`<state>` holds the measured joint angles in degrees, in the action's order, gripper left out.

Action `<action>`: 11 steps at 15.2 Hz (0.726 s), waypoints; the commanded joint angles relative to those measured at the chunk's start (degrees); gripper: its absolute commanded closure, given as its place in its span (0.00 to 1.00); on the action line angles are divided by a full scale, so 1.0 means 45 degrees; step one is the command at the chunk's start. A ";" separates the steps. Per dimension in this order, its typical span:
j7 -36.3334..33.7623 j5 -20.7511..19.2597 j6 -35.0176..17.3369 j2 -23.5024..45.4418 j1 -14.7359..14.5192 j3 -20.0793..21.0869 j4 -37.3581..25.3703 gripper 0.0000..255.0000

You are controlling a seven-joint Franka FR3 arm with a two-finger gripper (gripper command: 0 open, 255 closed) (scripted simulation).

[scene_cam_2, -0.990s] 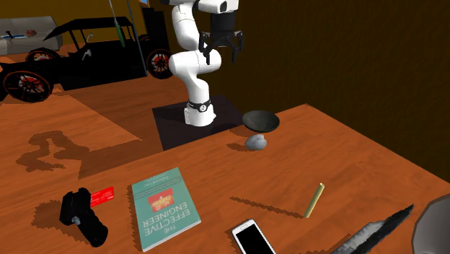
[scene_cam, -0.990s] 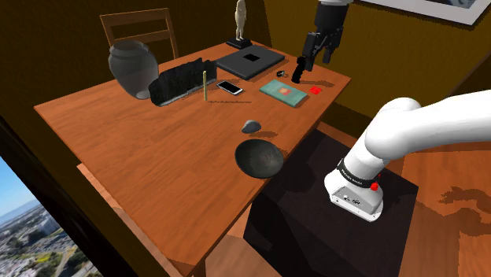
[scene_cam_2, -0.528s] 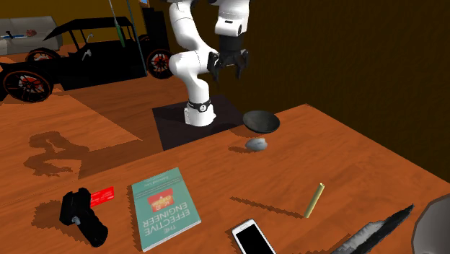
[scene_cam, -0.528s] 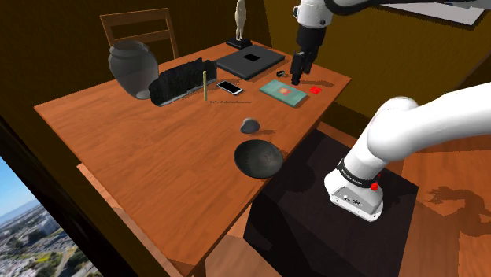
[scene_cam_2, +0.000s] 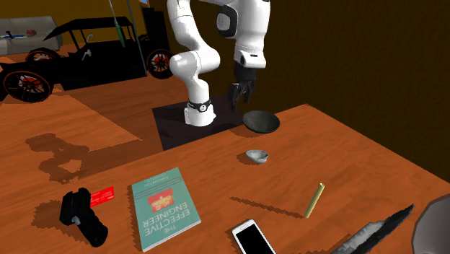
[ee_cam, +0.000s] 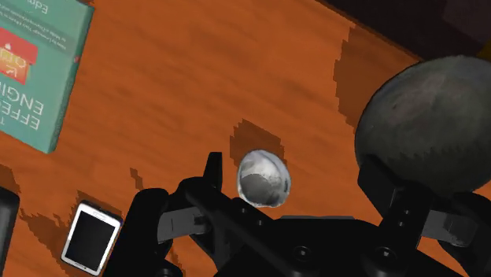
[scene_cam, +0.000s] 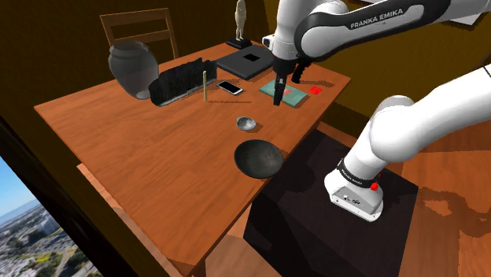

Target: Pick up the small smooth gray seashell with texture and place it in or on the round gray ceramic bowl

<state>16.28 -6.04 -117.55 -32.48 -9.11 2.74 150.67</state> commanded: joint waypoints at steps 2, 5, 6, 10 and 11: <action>0.1174 -0.0460 -0.1859 0.1147 -0.0404 0.0038 0.0323 0.00; 0.2177 -0.0992 -0.3644 0.2369 -0.0735 0.0139 0.0550 0.00; 0.2481 -0.1200 -0.4236 0.2800 -0.0824 0.0186 0.0600 0.00; 0.3304 -0.2041 -0.6106 0.4249 -0.1021 0.0386 0.0667 0.00; 0.3239 -0.2139 -0.6311 0.4428 -0.0970 0.0388 0.0695 0.00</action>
<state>30.51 -14.99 -144.48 -13.62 -13.57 4.47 153.68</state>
